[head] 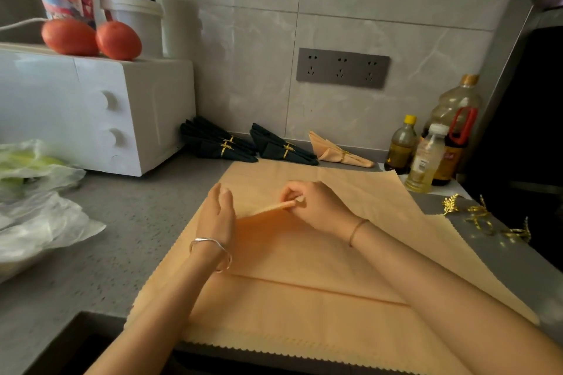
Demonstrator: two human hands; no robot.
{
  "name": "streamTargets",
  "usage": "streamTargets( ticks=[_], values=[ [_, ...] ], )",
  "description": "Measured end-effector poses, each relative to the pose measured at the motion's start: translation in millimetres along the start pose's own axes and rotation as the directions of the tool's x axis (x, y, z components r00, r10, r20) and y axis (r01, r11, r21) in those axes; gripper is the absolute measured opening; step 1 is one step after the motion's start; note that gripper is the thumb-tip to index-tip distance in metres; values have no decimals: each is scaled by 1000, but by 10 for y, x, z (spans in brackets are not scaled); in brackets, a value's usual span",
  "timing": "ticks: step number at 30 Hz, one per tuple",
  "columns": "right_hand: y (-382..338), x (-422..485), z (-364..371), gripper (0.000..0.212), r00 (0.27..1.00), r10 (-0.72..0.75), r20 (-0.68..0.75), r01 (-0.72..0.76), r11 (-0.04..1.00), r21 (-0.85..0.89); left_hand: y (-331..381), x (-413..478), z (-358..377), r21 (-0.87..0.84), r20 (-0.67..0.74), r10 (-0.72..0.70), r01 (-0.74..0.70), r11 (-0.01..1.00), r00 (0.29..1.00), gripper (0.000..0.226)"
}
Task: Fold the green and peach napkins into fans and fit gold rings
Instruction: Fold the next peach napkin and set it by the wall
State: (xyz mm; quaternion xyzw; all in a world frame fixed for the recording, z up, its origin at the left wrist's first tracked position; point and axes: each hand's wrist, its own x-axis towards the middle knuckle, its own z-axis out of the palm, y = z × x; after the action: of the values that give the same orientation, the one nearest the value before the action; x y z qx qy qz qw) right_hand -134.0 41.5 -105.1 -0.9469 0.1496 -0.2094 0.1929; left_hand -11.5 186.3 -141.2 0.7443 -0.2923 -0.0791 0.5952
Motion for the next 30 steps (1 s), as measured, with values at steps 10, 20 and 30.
streamTargets(
  ticks=[10, 20, 30],
  values=[
    [187, -1029, -237, 20, 995, -81, 52, 87, 988, -124, 118, -522, 93, 784, 543, -145, -438, 440, 827, 54],
    [270, -1364, -265, 23, 991, -9, 132, 27, 990, -138, 79, -657, 234, 782, 570, -191, -456, 424, 799, 57],
    [265, -1470, -238, 36, 980, 38, 197, -6, 987, -163, 129, -404, 220, 751, 539, -180, -372, 546, 823, 51]
  ],
)
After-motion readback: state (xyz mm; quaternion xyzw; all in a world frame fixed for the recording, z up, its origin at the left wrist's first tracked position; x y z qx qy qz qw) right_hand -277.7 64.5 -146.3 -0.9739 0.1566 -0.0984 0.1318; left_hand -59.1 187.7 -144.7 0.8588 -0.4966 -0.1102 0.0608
